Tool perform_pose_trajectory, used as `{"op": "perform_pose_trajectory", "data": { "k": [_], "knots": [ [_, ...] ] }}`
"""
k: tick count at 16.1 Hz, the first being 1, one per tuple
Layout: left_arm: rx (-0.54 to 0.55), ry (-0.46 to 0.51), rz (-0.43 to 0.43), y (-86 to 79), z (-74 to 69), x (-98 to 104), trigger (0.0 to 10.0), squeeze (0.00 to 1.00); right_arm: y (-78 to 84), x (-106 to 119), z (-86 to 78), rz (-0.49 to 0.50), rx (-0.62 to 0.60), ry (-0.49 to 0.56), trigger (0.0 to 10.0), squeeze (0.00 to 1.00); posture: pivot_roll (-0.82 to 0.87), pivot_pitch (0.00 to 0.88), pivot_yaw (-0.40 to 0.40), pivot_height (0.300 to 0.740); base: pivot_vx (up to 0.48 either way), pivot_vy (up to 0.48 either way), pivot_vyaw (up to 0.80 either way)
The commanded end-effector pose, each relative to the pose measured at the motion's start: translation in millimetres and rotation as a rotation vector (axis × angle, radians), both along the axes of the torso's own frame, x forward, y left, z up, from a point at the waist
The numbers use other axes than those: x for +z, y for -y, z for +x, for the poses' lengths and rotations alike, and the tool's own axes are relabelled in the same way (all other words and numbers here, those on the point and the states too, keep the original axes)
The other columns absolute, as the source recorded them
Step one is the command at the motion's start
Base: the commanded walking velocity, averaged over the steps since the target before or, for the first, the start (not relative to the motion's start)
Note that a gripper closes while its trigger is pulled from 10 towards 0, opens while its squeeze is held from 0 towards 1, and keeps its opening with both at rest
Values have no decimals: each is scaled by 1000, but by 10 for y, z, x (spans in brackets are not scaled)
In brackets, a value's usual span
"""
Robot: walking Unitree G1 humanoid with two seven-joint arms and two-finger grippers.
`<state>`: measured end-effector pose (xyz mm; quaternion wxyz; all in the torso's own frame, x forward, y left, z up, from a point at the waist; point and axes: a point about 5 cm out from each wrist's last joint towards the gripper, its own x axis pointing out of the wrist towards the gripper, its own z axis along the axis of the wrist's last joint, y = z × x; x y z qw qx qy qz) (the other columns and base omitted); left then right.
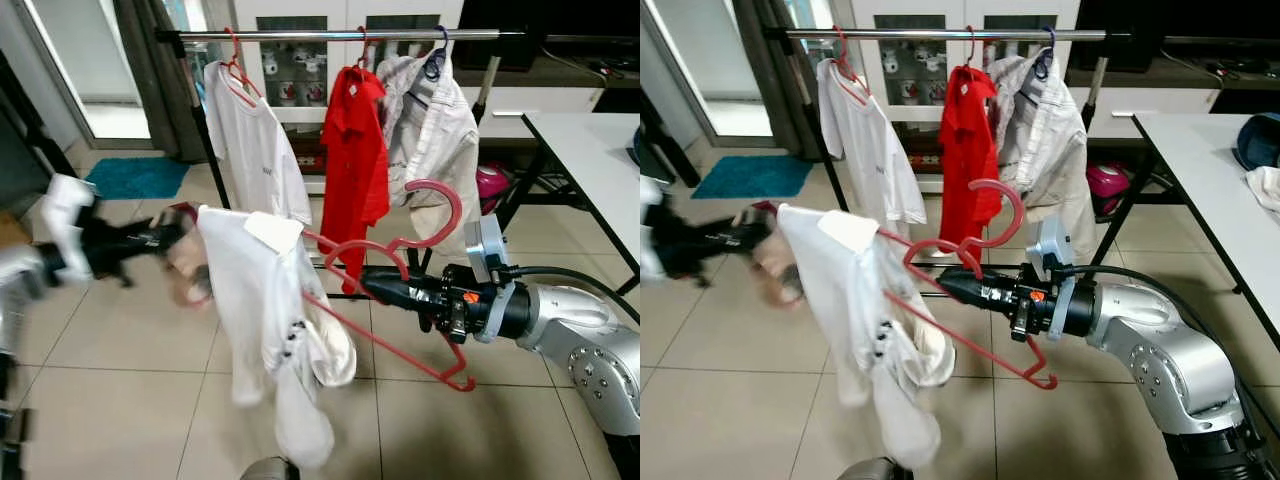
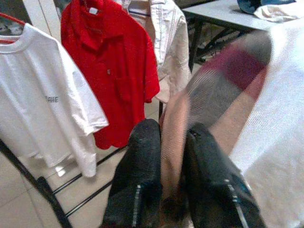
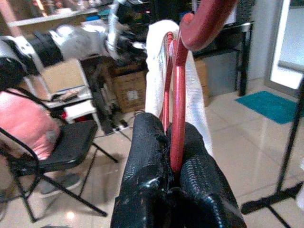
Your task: Hang hanger
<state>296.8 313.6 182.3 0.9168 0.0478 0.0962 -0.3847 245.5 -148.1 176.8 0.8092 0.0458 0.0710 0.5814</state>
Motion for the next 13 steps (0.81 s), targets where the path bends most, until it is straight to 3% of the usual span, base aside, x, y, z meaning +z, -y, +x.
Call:
{"op": "perform_pose_trajectory", "data": {
  "k": [1, 2, 3, 5, 6, 7, 9, 10, 13],
  "knots": [
    [-2, 14, 16, -90, -9, 110, 10000, 1000, 25, 70, 52, 4, -28, 42, 10000, 0, -10, 0, 105, 740, 0, 0, 0],
    [-25, -9, 44, -217, -34, 258, 10000, 1000, 37, 42, 88, -41, -46, 50, 10000, 0, -4, 0, 100, 740, 0, 0, 0],
    [-39, -7, 49, -234, -21, 342, 10000, 1000, 33, 32, 104, -65, -47, 59, 10000, 0, -1, 0, 98, 740, 0, 0, 0],
    [-117, 29, 41, -128, 60, 519, 10000, 1000, 12, 31, 121, -108, -27, 89, 10000, 0, 12, 0, 81, 740, 0, 0, 0],
    [-168, 34, 27, -42, 91, 552, 10000, 1000, -6, 40, 121, -118, -12, 101, 10000, 0, 14, 0, 77, 740, 0, 0, 0],
    [-358, 24, 5, 258, 154, 600, 10000, 1000, -67, 82, 117, -137, 36, 144, 10000, 0, 16, 0, 73, 740, 0, 0, 0],
    [-471, 6, -4, 426, 176, 606, 10000, 1000, -97, 109, 113, -142, 61, 167, 10000, 0, 13, 0, 73, 740, 0, 0, 0],
    [-586, -5, -9, 642, 191, 616, 10000, 1000, -132, 139, 109, -148, 93, 194, 10000, 0, 5, 0, 79, 740, 0, 0, 0],
    [-717, -7, -43, 931, 210, 677, 10000, 1000, -177, 163, 101, -155, 132, 221, 10000, 0, -9, 0, 94, 740, 0, 0, 0]
  ]
}}
